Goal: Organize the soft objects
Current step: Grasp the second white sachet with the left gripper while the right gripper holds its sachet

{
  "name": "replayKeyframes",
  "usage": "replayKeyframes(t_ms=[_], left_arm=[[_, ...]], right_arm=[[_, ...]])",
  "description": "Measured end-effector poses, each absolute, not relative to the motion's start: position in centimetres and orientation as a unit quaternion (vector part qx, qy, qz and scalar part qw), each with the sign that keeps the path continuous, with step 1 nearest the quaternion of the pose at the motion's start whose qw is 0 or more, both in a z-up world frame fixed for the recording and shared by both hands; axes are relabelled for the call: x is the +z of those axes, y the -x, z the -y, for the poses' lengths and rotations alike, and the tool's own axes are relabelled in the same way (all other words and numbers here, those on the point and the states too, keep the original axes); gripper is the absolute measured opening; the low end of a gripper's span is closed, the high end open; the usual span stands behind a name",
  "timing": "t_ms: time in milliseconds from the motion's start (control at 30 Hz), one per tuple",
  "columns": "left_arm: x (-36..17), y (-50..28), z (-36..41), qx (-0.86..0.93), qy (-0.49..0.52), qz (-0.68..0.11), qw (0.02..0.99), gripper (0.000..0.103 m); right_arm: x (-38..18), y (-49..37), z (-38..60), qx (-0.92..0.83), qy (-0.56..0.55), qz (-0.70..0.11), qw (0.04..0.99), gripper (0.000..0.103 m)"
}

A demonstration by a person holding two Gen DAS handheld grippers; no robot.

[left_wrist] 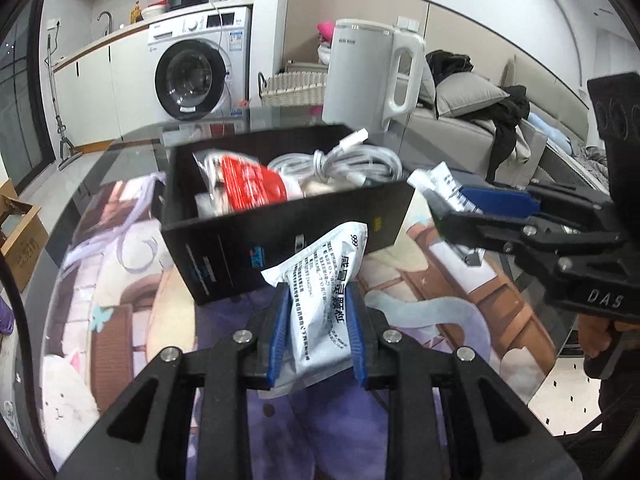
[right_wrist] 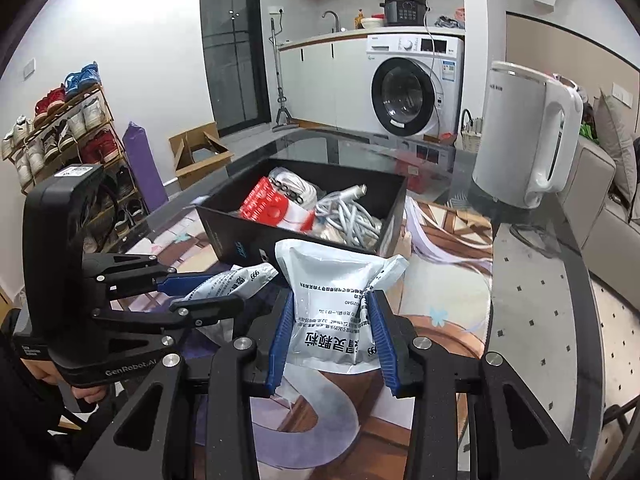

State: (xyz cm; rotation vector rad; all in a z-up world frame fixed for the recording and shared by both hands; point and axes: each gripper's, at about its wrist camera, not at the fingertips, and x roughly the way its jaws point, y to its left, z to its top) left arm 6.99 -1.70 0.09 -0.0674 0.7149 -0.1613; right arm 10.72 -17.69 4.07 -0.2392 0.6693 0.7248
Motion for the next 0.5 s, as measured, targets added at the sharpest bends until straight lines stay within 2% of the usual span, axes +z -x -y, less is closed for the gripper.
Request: replayKeyframes(t_ms=[500], left_arm=[[4.3,-7.2,-1.2,-0.069,0.048,-0.291,0.953,0.025]], right_arm=[[5.8,-10.3,17.1,0.354,0.102,-0.281,0.886,0.038]])
